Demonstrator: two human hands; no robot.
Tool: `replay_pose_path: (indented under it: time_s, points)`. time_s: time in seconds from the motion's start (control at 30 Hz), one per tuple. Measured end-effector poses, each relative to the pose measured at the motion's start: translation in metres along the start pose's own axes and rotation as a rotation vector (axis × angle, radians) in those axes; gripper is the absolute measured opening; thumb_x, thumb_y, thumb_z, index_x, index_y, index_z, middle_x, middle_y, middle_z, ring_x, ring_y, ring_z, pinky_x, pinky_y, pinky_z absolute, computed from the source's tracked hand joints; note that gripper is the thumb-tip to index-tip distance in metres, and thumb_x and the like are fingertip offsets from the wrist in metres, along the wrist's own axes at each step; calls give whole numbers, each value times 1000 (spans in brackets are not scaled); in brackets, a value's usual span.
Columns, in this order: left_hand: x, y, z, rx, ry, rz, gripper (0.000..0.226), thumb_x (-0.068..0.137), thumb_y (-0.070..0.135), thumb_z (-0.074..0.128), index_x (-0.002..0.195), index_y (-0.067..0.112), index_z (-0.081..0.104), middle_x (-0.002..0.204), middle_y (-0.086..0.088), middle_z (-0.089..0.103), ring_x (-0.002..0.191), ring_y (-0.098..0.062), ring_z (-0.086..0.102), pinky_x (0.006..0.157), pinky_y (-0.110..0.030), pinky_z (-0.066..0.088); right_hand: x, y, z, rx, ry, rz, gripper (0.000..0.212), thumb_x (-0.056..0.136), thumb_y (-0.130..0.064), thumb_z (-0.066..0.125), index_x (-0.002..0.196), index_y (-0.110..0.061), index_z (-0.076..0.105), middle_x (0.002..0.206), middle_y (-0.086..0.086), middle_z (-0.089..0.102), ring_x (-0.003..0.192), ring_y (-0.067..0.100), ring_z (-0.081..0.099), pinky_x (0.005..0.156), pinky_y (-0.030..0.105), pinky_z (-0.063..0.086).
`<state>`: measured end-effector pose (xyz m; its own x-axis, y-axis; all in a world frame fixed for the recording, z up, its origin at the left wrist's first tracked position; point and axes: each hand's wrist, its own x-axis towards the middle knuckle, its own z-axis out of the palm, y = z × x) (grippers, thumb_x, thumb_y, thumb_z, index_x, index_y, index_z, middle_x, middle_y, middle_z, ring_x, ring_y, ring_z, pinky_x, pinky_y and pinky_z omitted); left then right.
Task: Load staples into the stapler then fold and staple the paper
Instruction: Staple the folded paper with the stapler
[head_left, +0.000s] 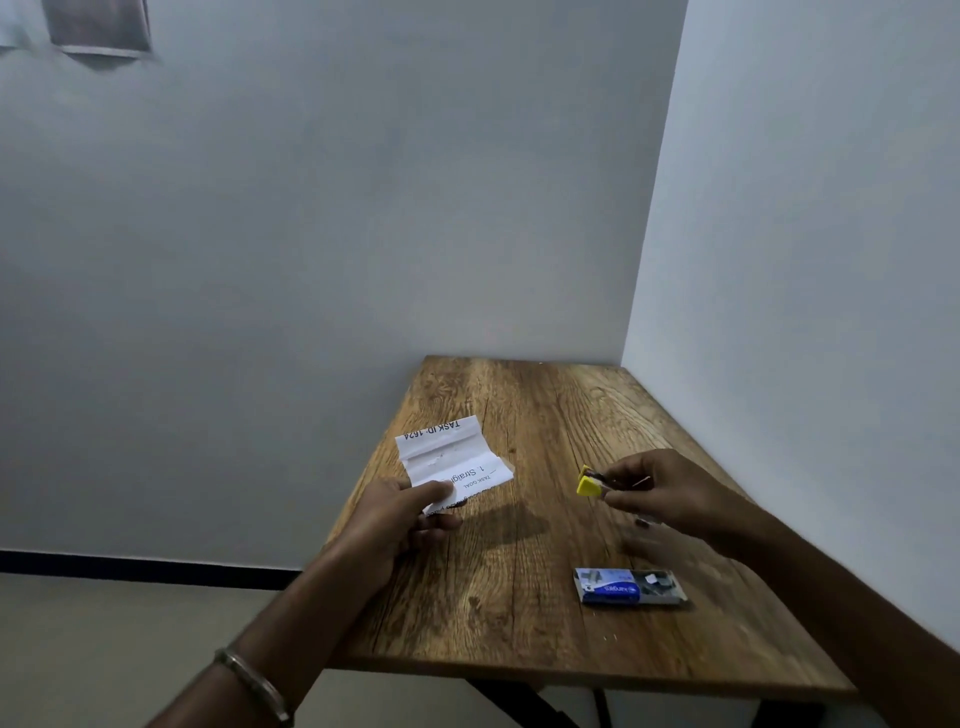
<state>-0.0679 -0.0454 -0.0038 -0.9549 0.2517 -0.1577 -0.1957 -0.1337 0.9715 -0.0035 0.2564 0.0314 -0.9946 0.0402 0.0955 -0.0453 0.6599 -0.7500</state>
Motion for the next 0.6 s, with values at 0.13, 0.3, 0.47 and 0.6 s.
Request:
replay_pose_path:
  time_s: [0.13,0.3,0.47,0.6]
  points:
    - [1,1,-2,39,-7,-10,18,87,11,71,101,1,69,74,-13,78,57,-15,73,44,-21,54,-3,6,7,-239,91,-78,27,81,-20,81,107,-22,76,98,-11,74,91,2,66,80,17,50]
    - [2,2,-4,63,-19,-30,22,86,12,73,101,-3,69,69,-16,75,50,-14,68,43,-20,52,-10,8,16,-262,68,-107,25,76,-26,84,100,-28,77,91,-16,70,84,-3,64,64,9,45]
    - [2,2,-4,61,-25,-34,20,85,11,73,98,-4,68,66,-15,75,47,-13,67,41,-20,50,-9,8,23,-360,58,-94,34,79,-25,82,111,-29,74,100,-15,66,91,0,59,68,12,41]
    - [2,1,-4,57,-31,-26,17,85,10,73,95,-2,68,66,-15,75,46,-12,67,40,-19,50,-9,12,22,-362,53,-66,38,78,-23,82,114,-28,73,103,-14,67,94,1,60,72,13,43]
